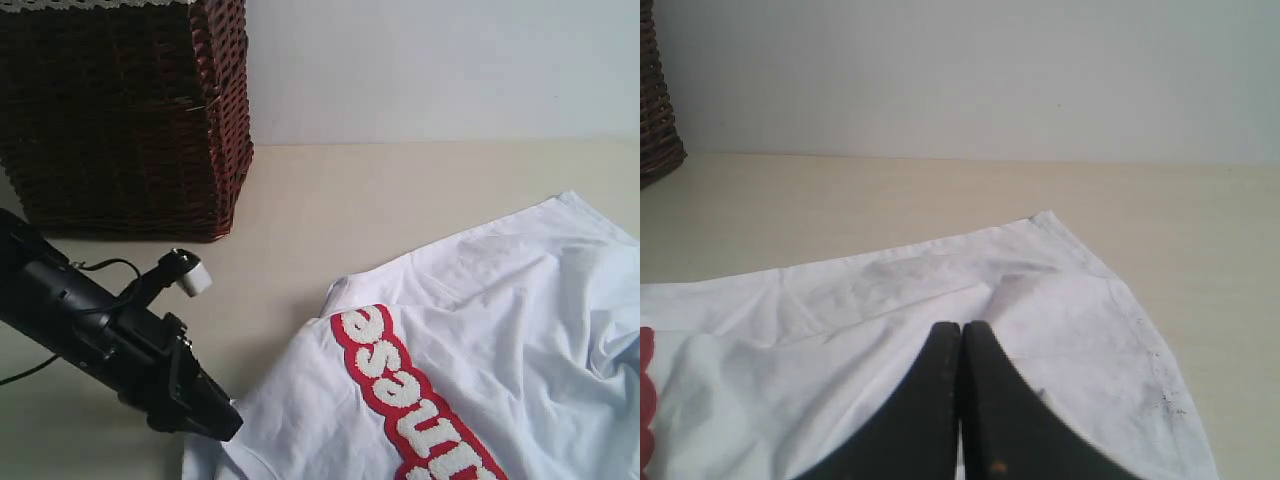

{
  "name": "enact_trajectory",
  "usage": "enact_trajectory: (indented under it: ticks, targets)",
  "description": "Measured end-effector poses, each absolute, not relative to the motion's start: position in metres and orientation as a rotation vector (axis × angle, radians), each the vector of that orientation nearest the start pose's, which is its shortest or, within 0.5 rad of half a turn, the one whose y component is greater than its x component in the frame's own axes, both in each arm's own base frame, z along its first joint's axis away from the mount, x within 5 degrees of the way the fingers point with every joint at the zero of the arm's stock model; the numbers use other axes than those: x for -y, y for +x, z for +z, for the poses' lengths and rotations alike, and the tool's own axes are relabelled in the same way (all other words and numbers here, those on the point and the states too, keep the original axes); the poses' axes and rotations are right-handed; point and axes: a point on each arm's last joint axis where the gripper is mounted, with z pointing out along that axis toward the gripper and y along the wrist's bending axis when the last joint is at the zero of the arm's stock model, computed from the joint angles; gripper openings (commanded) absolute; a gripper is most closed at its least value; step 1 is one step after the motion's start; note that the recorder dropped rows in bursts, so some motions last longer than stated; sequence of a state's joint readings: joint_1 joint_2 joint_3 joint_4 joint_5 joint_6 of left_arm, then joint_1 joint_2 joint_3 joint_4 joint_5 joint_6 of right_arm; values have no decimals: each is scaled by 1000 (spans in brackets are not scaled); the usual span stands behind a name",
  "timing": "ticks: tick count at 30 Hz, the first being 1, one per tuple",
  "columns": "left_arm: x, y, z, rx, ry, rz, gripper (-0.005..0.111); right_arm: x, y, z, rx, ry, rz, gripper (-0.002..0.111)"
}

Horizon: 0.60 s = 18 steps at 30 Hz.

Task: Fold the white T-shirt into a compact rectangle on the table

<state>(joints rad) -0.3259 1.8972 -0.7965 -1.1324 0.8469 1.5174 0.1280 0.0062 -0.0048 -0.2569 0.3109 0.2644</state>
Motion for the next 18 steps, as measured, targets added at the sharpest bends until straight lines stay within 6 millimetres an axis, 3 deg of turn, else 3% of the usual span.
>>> enact_trajectory:
  ticks: [7, 13, 18]
  targets:
    - [150, 253, 105, -2495, 1250, -926, 43, 0, 55, 187, -1785, -41, 36, 0]
    - [149, 255, 104, -2513, 1231, -894, 0, 0, 55, 187, -1785, -41, 36, 0]
    - [149, 256, 104, -2450, 1303, -874, 0, 0, 55, 187, -1785, -41, 36, 0]
